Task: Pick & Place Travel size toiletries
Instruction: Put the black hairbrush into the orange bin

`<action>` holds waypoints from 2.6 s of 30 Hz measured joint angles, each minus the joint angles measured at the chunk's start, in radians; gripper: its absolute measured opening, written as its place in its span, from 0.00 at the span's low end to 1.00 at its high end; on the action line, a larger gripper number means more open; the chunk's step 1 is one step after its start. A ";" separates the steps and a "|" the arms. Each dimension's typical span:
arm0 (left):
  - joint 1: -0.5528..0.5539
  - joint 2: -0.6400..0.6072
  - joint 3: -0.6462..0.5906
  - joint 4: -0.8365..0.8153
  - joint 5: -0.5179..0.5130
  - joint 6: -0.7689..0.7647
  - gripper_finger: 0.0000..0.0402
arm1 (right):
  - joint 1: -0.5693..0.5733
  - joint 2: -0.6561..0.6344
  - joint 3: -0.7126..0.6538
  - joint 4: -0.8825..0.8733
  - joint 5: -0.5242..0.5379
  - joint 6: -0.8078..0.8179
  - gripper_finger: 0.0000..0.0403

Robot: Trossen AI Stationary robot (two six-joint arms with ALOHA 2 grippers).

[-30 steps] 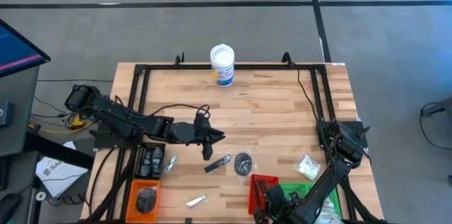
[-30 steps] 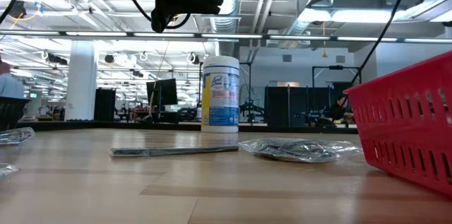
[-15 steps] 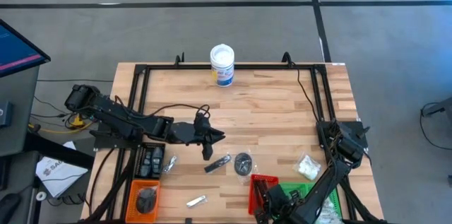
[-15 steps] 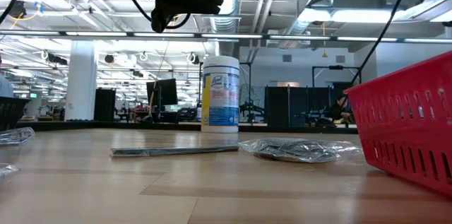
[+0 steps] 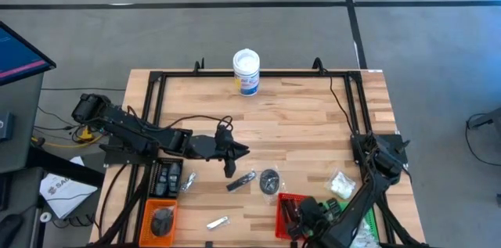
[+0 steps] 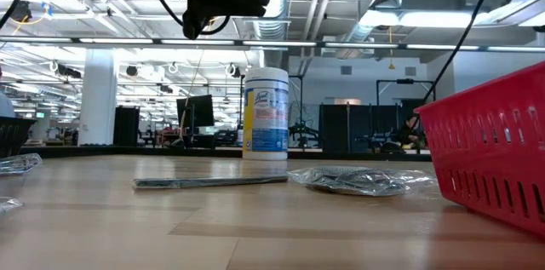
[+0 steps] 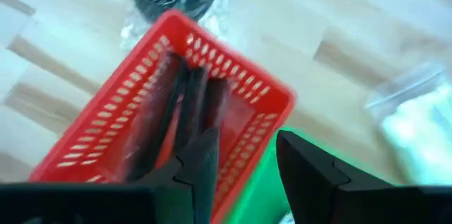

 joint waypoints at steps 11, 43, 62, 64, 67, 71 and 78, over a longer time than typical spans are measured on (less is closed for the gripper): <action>0.000 0.003 0.000 -0.006 0.130 0.006 0.16 | -0.048 -0.021 0.010 -0.028 0.099 -0.121 0.30; -0.005 0.003 0.000 -0.054 0.175 0.007 0.16 | -0.130 -0.274 -0.439 0.415 0.185 -0.188 0.29; 0.038 0.004 0.000 -0.116 0.128 -0.016 0.16 | -0.472 -0.598 -0.959 1.116 -0.150 -0.612 0.29; 0.055 0.004 0.000 -0.117 0.127 -0.018 0.16 | -0.512 -0.631 -1.021 1.187 -0.205 -0.642 0.29; 0.084 0.004 0.000 -0.117 0.127 -0.023 0.16 | -0.571 -0.688 -1.109 1.296 -0.285 -0.694 0.29; 0.129 0.004 0.000 -0.117 0.126 -0.034 0.16 | -0.657 -0.753 -1.214 1.401 -0.407 -0.769 0.29; 0.202 0.004 0.000 -0.116 0.126 -0.053 0.16 | -0.789 -0.808 -1.371 1.603 -0.653 -0.935 0.29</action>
